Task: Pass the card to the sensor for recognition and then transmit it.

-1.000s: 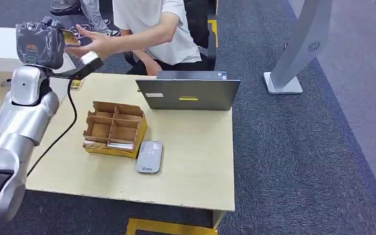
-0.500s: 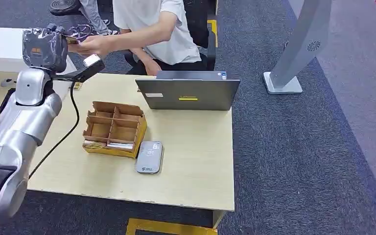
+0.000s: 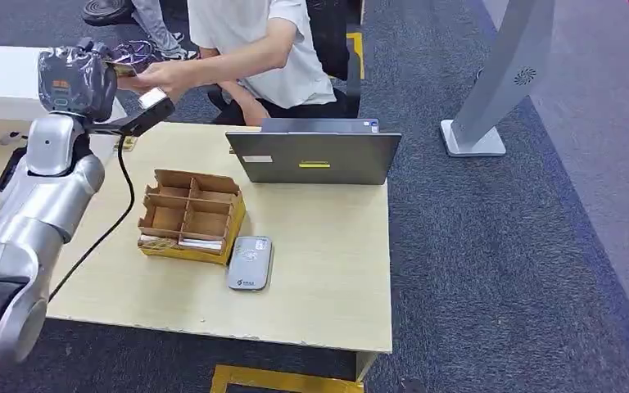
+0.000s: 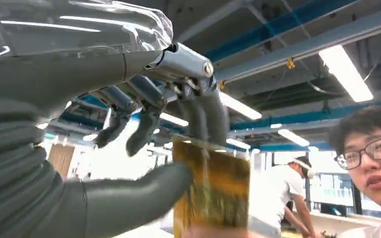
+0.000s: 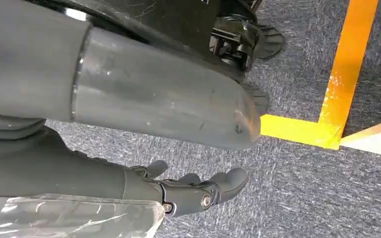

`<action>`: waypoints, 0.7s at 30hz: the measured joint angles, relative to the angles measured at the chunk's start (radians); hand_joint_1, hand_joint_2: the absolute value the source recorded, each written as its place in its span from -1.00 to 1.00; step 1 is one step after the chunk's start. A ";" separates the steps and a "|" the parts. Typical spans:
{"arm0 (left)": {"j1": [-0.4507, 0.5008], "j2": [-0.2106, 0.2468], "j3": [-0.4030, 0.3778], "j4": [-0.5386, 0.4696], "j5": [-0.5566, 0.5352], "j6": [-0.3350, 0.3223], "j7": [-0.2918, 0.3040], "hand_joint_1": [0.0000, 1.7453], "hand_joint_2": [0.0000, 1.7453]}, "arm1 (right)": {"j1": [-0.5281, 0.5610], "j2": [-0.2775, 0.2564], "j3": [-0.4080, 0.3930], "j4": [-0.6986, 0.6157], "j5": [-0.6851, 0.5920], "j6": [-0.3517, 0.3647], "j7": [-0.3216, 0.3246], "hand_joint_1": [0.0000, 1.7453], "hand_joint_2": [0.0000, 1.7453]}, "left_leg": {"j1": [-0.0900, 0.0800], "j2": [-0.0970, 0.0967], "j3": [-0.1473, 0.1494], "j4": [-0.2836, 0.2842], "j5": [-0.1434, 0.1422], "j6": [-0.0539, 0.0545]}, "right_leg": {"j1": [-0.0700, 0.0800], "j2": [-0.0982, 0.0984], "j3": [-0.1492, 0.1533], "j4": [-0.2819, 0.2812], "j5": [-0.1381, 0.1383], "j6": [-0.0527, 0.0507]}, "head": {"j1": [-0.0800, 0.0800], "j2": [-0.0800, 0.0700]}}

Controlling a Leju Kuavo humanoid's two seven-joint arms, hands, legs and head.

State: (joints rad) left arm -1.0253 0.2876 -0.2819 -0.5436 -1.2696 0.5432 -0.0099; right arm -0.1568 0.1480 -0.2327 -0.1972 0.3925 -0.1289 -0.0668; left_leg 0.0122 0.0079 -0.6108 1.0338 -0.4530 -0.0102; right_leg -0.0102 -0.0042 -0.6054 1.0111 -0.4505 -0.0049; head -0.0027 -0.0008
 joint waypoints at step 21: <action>0.118 0.071 0.033 -0.135 0.148 0.014 -0.085 -1.00 1.00 | 0.013 -0.001 -0.011 0.000 -0.005 0.000 -0.018 -1.00 -1.00 | 0.000 0.000 0.000 0.000 0.000 0.000 | 0.000 0.000 0.000 0.000 0.000 0.000 | 0.000 0.000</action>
State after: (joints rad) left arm -0.9077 0.3586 -0.2491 -0.6783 -1.1215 0.5573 -0.0946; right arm -0.1442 0.1472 -0.2434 -0.1972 0.3876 -0.1289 -0.0851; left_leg 0.0125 0.0075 -0.6109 1.0338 -0.4528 -0.0103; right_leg -0.0101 -0.0044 -0.6051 1.0111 -0.4506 -0.0050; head -0.0023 -0.0004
